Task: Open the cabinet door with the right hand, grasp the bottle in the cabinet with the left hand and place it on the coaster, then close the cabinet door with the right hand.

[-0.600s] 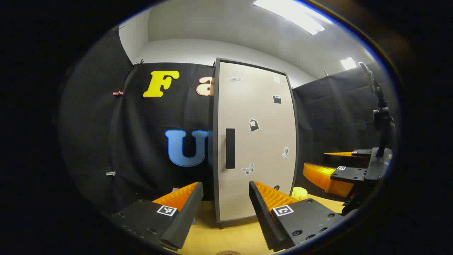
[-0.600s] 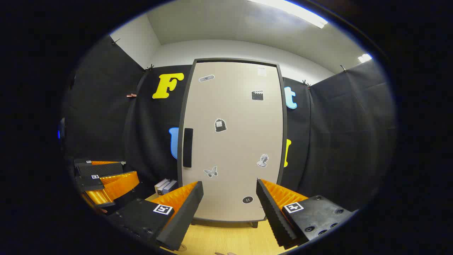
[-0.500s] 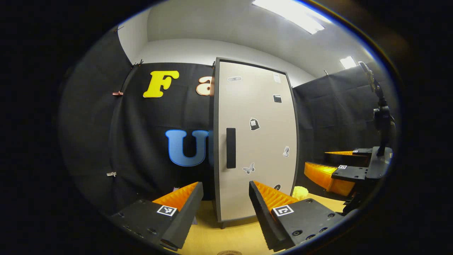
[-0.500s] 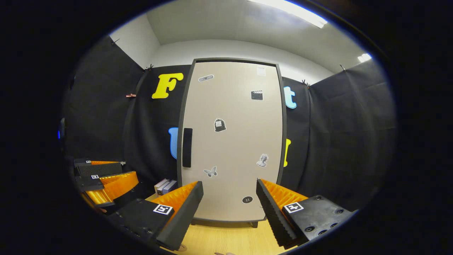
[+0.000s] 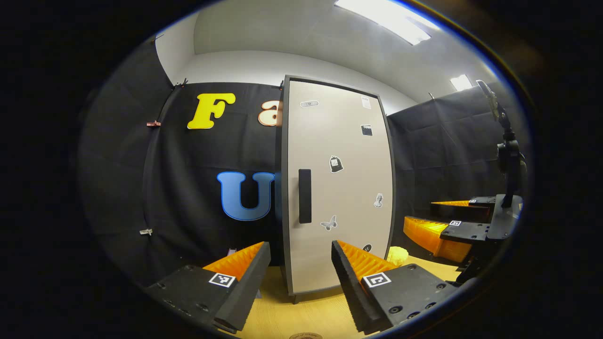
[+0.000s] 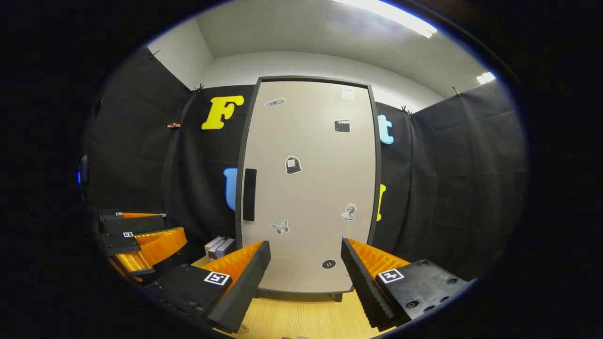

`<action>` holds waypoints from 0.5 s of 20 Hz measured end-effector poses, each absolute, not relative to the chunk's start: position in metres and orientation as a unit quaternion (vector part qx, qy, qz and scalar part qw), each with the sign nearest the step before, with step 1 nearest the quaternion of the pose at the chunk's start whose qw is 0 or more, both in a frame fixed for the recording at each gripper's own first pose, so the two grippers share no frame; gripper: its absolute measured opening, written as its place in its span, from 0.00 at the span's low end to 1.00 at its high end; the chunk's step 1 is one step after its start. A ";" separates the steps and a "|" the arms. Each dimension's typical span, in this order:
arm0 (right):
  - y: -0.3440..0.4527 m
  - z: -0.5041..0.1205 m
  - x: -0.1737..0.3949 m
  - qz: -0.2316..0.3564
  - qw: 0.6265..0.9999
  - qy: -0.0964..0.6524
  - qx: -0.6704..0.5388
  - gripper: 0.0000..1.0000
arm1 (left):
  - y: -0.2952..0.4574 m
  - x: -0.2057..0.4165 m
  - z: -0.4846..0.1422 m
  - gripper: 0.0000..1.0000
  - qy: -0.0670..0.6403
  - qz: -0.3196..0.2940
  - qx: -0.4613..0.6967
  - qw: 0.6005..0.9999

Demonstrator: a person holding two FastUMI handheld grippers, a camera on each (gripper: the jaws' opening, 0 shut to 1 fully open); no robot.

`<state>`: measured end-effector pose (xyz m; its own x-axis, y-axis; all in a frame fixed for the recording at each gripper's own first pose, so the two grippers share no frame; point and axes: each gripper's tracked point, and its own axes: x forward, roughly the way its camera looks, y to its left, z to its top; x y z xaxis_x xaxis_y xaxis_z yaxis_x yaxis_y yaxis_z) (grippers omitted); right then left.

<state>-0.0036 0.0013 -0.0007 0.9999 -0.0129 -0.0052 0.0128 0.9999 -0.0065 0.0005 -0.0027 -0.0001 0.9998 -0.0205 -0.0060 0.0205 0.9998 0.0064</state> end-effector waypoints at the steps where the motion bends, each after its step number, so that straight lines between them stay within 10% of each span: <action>1: 0.001 0.000 -0.004 -0.007 1.000 0.002 -0.003 0.98 | -0.003 0.001 0.000 0.83 0.002 -0.011 0.003 1.000; 10: 0.000 0.004 -0.006 -0.008 1.000 -0.008 0.004 0.98 | 0.002 -0.005 0.002 0.83 -0.001 -0.007 0.005 1.000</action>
<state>-0.0059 -0.0004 0.0040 0.9997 -0.0163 0.0164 0.0162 0.9998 0.0081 -0.0051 0.0019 0.0020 0.9999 -0.0137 0.0024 0.0136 0.9999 0.0097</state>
